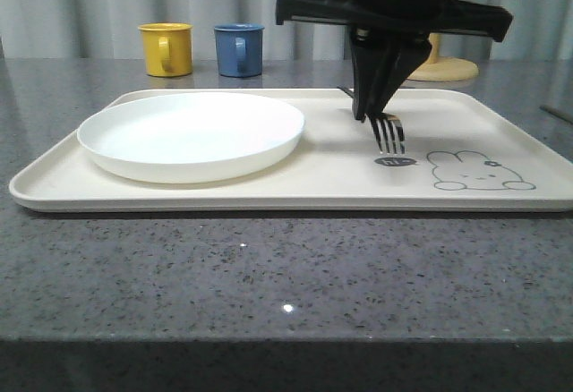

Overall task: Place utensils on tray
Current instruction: 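Grasp the fork with the right gripper and lower it onto the tray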

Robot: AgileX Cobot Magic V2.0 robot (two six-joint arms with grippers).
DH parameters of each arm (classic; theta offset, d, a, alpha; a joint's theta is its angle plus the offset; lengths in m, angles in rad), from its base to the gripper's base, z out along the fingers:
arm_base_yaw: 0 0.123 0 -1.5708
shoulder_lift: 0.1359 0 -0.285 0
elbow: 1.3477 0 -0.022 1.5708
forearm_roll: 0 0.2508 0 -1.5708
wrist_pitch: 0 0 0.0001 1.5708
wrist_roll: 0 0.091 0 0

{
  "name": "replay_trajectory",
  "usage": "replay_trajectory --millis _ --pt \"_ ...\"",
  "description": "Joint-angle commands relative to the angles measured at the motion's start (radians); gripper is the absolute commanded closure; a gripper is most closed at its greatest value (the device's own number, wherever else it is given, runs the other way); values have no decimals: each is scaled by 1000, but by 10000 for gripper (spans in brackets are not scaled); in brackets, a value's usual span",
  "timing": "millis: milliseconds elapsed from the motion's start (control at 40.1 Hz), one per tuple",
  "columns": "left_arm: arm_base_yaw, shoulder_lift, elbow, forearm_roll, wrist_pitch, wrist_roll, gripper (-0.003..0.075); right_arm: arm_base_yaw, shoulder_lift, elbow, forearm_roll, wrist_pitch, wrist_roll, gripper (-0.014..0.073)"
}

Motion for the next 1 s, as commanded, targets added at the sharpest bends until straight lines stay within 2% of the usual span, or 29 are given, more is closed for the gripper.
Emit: replay_trajectory --millis 0,175,399,673,972 --pt "-5 11 -27 -11 -77 -1 738 0 -29 -37 -1 -25 30 628" --pt "-5 11 -27 -11 -77 -1 738 0 -17 -37 6 -37 43 625" --pt "-5 11 -27 -11 -77 -1 738 0 10 -37 31 -43 43 541" --pt "-5 11 -27 -11 -77 -1 738 0 12 -37 29 -41 43 522" --pt "-5 11 -27 -11 -77 -1 738 0 9 -40 20 -36 43 314"
